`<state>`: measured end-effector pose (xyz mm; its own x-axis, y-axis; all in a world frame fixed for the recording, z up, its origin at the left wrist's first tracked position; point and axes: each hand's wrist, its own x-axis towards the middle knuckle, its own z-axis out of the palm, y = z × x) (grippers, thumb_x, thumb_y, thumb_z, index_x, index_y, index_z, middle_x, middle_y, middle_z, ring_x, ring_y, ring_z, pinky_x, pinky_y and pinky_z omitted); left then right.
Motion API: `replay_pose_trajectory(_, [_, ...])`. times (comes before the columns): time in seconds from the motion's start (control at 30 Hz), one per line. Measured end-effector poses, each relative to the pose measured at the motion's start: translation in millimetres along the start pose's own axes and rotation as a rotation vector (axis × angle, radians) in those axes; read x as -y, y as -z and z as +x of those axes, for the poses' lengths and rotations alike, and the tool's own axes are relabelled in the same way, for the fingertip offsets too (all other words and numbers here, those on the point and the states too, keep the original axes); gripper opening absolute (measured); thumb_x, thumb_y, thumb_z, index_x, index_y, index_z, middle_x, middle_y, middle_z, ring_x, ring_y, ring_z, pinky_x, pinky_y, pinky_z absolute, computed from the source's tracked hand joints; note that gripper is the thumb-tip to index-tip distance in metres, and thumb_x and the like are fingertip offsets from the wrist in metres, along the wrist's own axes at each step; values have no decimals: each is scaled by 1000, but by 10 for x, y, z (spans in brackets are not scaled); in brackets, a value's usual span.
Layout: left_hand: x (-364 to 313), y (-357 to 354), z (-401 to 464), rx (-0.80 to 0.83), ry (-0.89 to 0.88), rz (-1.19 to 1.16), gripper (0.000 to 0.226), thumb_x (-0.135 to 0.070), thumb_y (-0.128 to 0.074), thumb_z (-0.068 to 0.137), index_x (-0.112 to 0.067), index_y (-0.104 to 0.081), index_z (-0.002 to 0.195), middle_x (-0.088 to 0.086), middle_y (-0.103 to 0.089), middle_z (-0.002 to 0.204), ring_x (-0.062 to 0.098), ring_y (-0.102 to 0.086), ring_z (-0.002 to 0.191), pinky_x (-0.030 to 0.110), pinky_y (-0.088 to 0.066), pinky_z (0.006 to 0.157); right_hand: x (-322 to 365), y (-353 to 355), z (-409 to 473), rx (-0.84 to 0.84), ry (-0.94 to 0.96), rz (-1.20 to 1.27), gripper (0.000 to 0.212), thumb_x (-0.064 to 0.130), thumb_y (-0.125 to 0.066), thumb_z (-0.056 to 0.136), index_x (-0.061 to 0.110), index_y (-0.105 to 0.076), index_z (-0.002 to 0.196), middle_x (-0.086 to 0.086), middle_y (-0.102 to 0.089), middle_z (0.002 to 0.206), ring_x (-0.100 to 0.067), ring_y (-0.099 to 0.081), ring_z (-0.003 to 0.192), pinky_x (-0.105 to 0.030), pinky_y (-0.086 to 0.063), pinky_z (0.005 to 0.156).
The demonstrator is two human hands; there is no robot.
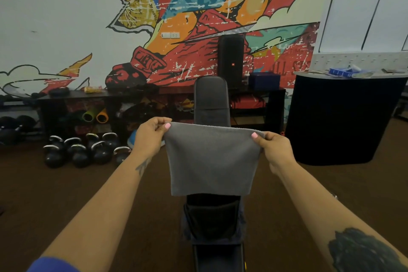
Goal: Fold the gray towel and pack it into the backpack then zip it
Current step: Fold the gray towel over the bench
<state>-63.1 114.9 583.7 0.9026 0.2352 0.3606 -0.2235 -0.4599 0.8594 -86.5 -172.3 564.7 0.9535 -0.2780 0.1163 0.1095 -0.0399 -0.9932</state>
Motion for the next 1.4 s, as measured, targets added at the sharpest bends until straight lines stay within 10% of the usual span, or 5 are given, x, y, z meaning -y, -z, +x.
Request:
replay_pose_trajectory(0.67, [5, -42, -41, 132, 20, 203, 8, -26, -53, 93, -19, -57, 90, 6, -65, 91, 24, -61, 90, 42, -55, 82, 30, -19, 89, -83, 48, -237, 5, 25, -68, 86, 22, -66, 82, 5, -66, 86, -11, -59, 85, -25, -45, 71])
replay_pose_trajectory(0.9, [-377, -351, -229, 334, 139, -99, 17, -12, -47, 95, -21, -61, 101, 3, -61, 89, 12, -59, 72, 22, -49, 55, 37, -225, 18, -270, 130, -451, 15, 29, -63, 89, 16, -65, 82, 7, -58, 71, -4, -51, 64, -17, -37, 52])
replay_pose_trajectory(1.17, [-633, -542, -412, 623, 62, -195, 31, 3, -57, 86, -13, -66, 110, 4, -67, 96, 13, -67, 90, 25, -56, 79, 166, -421, -154, -152, 228, -385, 9, 28, -70, 83, 20, -70, 79, 13, -62, 71, -1, -55, 70, -17, -42, 58])
replay_pose_trajectory(1.4, [-696, -582, -420, 439, -171, 93, 27, -5, -63, 83, -20, -71, 104, -4, -71, 94, 2, -64, 84, 15, -53, 77, 246, -429, -217, 10, 144, -257, 7, 27, -73, 80, 20, -73, 82, 10, -66, 76, 2, -54, 73, -15, -37, 58])
